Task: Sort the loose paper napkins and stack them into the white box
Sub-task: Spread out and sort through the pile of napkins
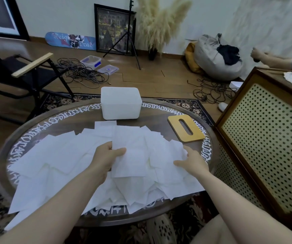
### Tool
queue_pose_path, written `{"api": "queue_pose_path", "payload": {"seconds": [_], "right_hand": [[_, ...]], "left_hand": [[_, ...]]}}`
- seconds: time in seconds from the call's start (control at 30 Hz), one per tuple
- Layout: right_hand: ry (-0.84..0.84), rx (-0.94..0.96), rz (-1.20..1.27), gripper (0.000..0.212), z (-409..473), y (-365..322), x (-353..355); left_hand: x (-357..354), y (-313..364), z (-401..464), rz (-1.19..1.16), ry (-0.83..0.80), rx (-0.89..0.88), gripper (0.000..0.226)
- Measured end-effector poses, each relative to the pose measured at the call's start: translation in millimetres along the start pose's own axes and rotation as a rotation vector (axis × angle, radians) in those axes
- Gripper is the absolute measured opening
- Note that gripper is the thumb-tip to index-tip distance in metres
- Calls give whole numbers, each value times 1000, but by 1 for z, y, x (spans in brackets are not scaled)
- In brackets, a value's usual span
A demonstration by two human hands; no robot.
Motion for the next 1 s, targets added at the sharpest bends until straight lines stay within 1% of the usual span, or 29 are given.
{"api": "queue_pose_path", "payload": {"seconds": [0.07, 0.27, 0.4, 0.5, 0.6, 0.67, 0.7, 0.77, 0.83, 0.9, 0.93, 1.0], "right_hand": [[36, 15, 31, 70, -3, 1, -1], [189, 91, 11, 25, -9, -5, 2], [265, 80, 76, 20, -6, -1, 6], [321, 116, 274, 19, -3, -3, 13], [331, 201, 589, 8, -11, -21, 23], [282, 223, 830, 11, -20, -36, 27], [226, 218, 949, 13, -25, -43, 28], [62, 175, 1167, 11, -32, -56, 28], [-92, 118, 1325, 8, -34, -68, 23], [-178, 101, 1383, 8, -34, -78, 15], [-198, 98, 1368, 9, -33, -82, 10], [-209, 82, 1249, 8, -33, -87, 1]], "left_hand": [[-2, 0, 0, 11, -4, 4, 14], [-6, -3, 2, 48, -5, 22, 11], [-6, -3, 2, 52, -2, 19, 11], [-6, -4, 3, 40, 3, 15, 12], [-5, -6, 4, 28, 22, 11, 13], [-4, -7, 5, 24, 27, 6, 14], [-4, -8, 4, 25, 27, 0, 16], [-5, -8, 3, 34, 17, -9, 18], [-6, -9, 1, 52, 4, -12, 17], [-6, -9, 0, 47, -25, 2, 17], [-6, -9, -1, 21, -46, 13, 16], [-6, -8, -2, -50, -88, 28, 14]]}}
Point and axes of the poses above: each hand's wrist, its own z-axis towards the middle knuckle, its own x-axis out of the back of the hand, y = z × x, the point moved 1 cm from there along z, towards the middle knuckle, and after that the axes turned 6 degrees about x, right-handed, at the moved point
